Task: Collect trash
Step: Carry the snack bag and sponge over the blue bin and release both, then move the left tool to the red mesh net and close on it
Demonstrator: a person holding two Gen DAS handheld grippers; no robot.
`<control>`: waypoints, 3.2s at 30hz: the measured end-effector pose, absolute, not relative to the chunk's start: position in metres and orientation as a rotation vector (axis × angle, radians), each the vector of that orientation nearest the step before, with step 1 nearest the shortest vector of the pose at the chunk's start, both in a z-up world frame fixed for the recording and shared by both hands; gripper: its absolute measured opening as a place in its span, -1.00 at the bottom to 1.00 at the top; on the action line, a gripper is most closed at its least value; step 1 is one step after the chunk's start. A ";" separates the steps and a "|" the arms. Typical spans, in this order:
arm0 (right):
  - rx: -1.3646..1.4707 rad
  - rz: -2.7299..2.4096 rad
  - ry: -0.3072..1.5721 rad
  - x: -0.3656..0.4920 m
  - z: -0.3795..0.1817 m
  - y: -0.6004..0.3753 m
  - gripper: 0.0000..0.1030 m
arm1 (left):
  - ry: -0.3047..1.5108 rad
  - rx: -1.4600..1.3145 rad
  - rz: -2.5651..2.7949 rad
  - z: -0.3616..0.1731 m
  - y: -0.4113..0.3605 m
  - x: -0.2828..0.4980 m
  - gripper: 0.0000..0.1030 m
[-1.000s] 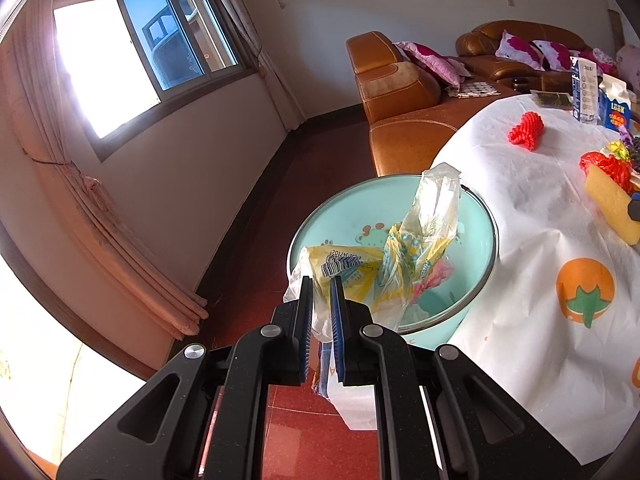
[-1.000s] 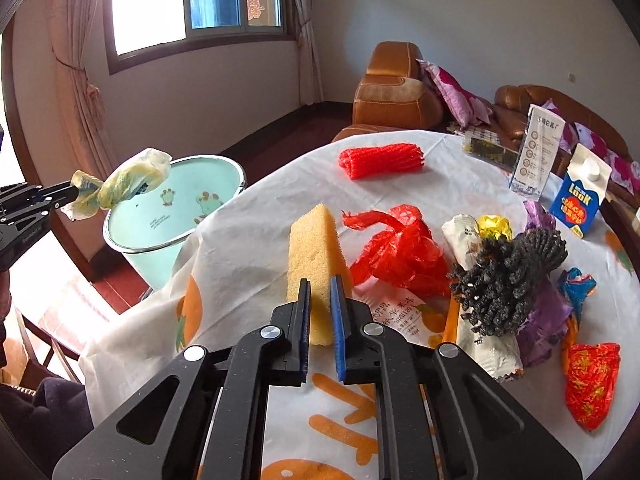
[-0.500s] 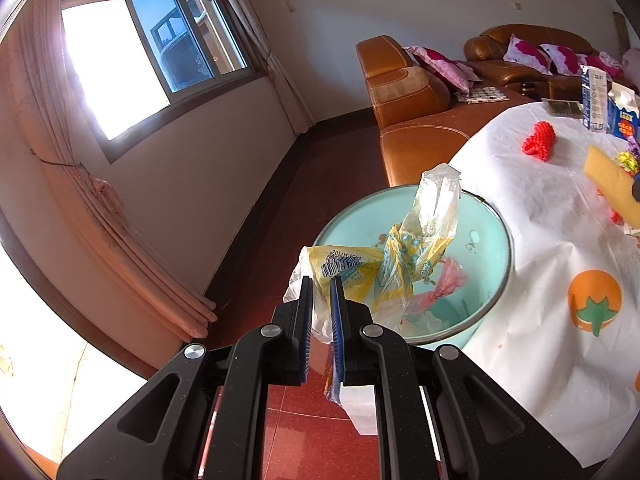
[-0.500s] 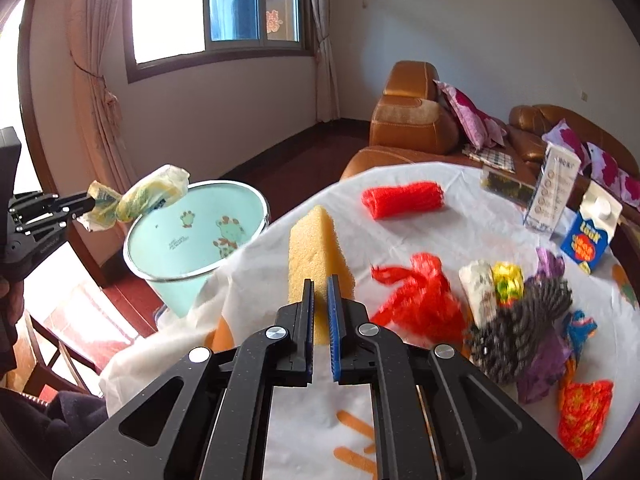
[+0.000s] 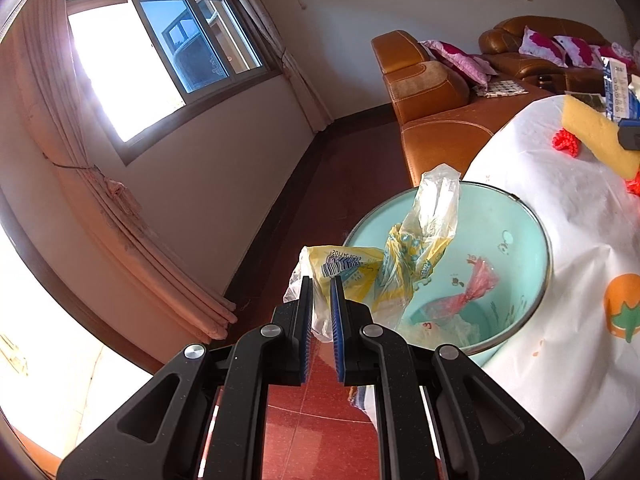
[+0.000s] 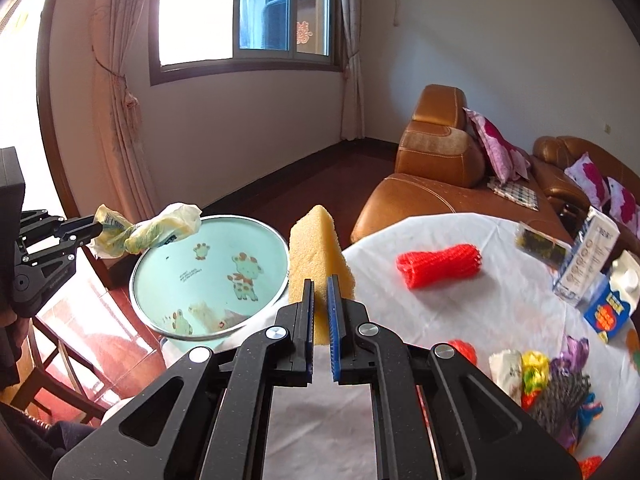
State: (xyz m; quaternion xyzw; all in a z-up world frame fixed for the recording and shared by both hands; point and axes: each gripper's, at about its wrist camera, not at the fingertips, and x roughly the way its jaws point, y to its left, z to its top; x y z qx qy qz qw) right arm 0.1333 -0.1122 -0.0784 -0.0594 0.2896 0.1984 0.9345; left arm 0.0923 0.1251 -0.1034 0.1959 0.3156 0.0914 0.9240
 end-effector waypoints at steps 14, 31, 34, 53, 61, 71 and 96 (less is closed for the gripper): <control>-0.221 0.473 0.606 0.167 -0.091 -0.072 -0.86 | 0.640 0.466 0.259 -0.107 0.132 0.103 -0.83; -0.308 0.518 0.618 0.178 -0.098 -0.043 -0.86 | 0.656 0.488 0.273 -0.112 0.134 0.108 -0.83; -0.316 0.528 0.620 0.179 -0.097 -0.038 -0.86 | 0.659 0.489 0.272 -0.113 0.136 0.108 -0.82; -0.325 0.602 0.634 0.177 -0.104 -0.019 -0.46 | 0.661 0.451 0.223 -0.113 0.132 0.106 -0.52; -0.304 0.549 0.630 0.171 -0.100 -0.028 -0.24 | 0.662 0.446 0.216 -0.116 0.127 0.105 -0.17; -0.219 0.312 0.618 0.117 -0.081 -0.127 -0.06 | 0.662 0.432 0.128 -0.115 0.097 0.099 -0.02; 0.182 -0.297 0.600 0.024 -0.115 -0.397 0.23 | 0.645 0.342 -0.108 -0.102 -0.080 0.191 0.00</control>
